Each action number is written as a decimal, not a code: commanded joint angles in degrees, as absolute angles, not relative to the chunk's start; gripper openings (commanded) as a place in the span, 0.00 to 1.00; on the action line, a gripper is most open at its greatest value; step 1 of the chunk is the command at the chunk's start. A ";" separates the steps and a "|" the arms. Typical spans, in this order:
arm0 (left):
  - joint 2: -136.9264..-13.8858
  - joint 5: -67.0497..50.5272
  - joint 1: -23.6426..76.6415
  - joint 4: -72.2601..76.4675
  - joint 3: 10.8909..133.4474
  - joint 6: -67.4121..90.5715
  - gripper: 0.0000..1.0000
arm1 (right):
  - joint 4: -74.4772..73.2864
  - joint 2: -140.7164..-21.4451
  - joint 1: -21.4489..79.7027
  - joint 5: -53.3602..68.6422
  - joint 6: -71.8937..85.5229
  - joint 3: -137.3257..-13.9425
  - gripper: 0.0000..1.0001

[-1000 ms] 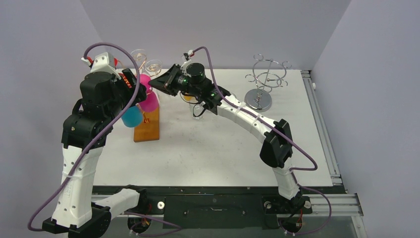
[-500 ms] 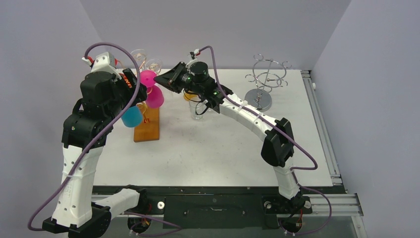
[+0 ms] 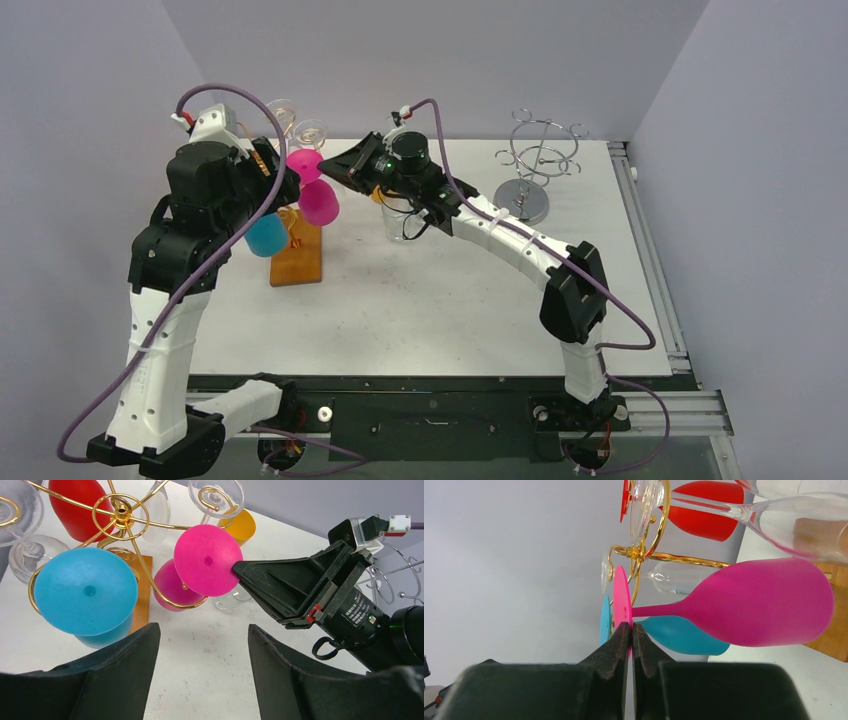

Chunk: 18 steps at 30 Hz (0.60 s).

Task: Take the wine glass off the wine glass rack
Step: Pick up the wine glass from the wine rack.

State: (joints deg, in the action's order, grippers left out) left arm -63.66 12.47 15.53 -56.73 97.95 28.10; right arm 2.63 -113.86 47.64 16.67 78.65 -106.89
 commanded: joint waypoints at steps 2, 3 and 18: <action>-64.05 10.96 15.13 -53.13 97.69 28.75 0.61 | 7.03 -108.65 46.92 15.51 78.31 -105.23 0.00; -64.10 10.74 15.14 -53.07 97.67 28.79 0.61 | 7.16 -108.51 46.84 15.58 78.31 -105.04 0.00; -65.61 7.56 15.12 -51.39 96.72 30.91 0.60 | 10.09 -103.24 45.26 16.08 79.30 -97.08 0.00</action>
